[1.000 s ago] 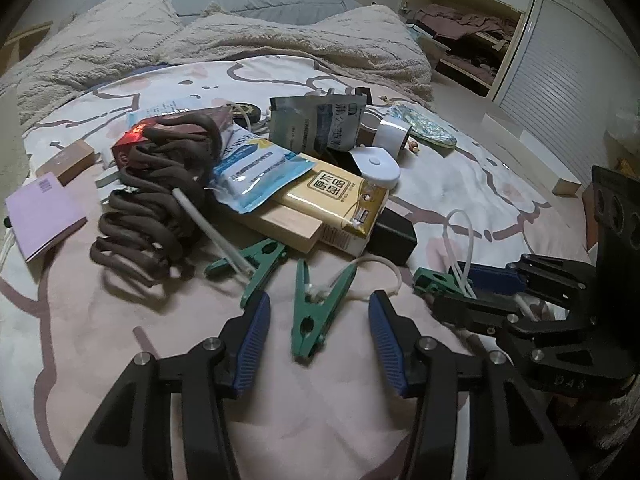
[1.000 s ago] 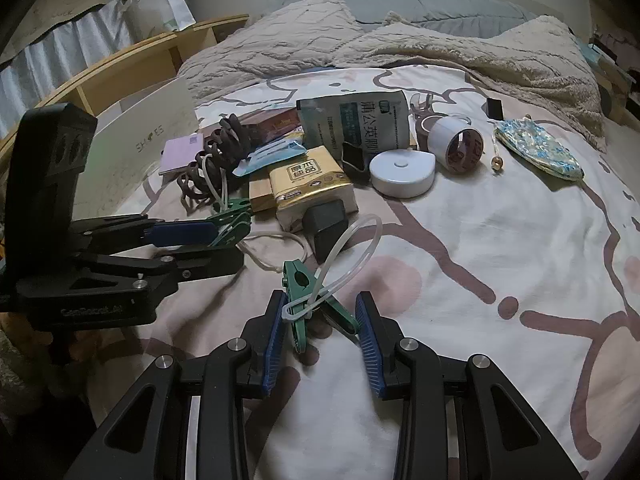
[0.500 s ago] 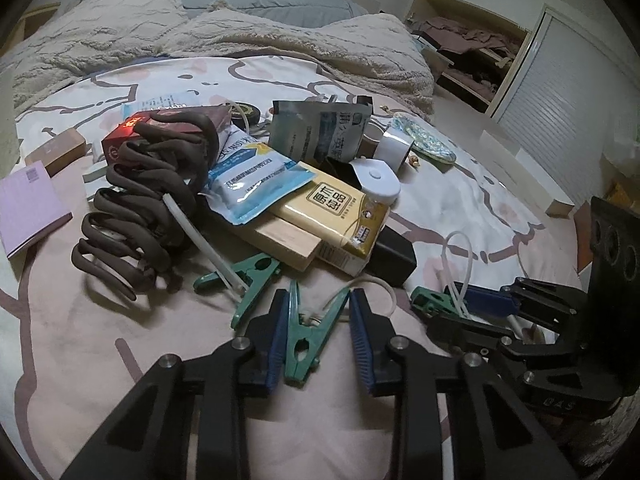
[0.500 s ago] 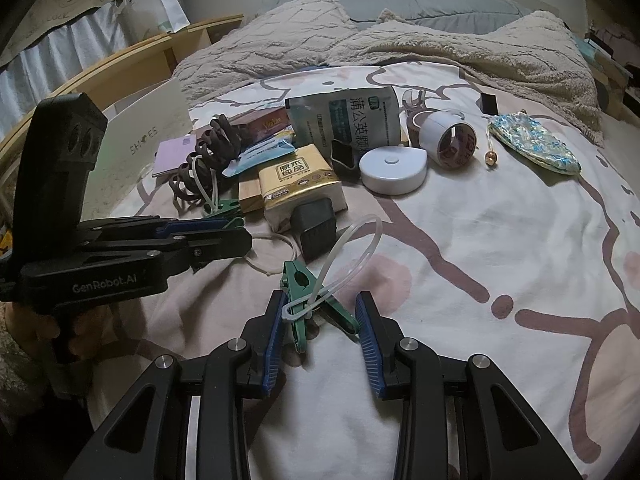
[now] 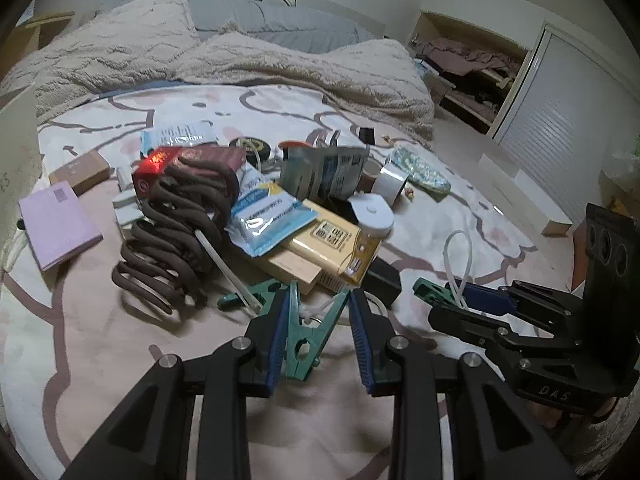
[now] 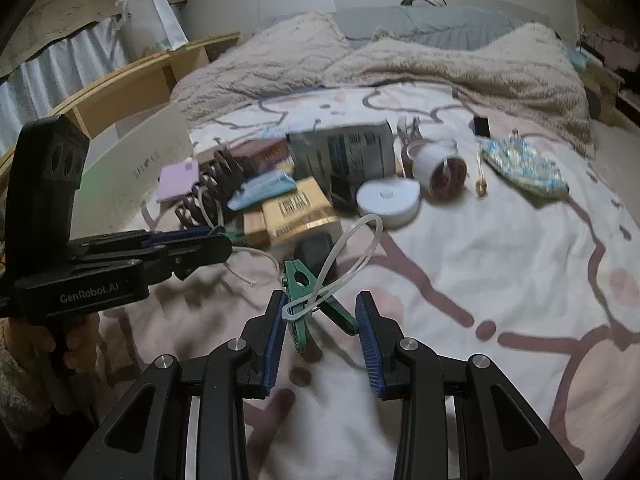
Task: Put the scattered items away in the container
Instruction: 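Lift and carry both green clothespins with both tools over the SHOES box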
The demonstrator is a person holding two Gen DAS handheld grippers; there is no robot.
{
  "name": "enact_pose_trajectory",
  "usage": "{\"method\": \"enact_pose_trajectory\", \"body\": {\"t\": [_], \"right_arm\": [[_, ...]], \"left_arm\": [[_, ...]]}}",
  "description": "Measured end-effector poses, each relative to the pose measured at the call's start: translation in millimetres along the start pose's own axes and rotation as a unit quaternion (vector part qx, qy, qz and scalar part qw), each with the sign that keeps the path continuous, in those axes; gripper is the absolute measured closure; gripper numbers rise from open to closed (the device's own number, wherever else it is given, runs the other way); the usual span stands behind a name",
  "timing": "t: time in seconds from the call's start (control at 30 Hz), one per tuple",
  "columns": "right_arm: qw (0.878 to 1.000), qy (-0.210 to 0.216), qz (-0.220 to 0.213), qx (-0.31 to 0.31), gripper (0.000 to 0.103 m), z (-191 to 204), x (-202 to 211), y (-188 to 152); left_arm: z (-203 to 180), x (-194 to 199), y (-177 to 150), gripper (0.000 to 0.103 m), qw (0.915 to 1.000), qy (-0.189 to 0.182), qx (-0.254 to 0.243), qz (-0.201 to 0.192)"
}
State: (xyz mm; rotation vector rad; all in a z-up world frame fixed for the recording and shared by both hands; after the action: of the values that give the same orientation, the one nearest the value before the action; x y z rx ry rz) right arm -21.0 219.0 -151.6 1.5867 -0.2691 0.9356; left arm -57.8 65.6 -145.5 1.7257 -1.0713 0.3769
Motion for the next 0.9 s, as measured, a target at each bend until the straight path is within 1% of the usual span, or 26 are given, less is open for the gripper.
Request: {"method": "enact_pose_trajectory", "body": {"t": [0.23,0.53,0.7,0.9], "right_arm": [[1.0,-0.003,-0.018,0.006,0.067,3,11,15],[0.998,-0.031,-0.057,0.026,0.067,5,29,47],[0.997,-0.038,-0.069,0.028,0.067,6,32,67],[0.995,-0.037,-0.085,0.047,0.067,20,30,96]], "left_arm": [[-7,18,10,0.073,0.9996,0.004,-0.012,-0.024],[-12,49,38,0.073,0.9974,0.006,-0.022,-0.068],[-12,72,61,0.073,0.9939,0.013,-0.029,-0.106],[-1,110,92,0.073,0.9859,0.025,-0.027,-0.163]]}}
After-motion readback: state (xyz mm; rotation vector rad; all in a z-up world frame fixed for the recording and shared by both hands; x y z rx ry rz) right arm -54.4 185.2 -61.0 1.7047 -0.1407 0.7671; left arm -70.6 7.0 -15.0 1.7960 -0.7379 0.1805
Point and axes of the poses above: each gripper's, at about its wrist camera, not at the fingertips, and x roughly against the way its jaws point, z to its left, y to its top, the point moved 1 cm from there along -x, roughly the way its jaws point, and after that the axes turned 13 degrees about x, right-handed, at the moved point
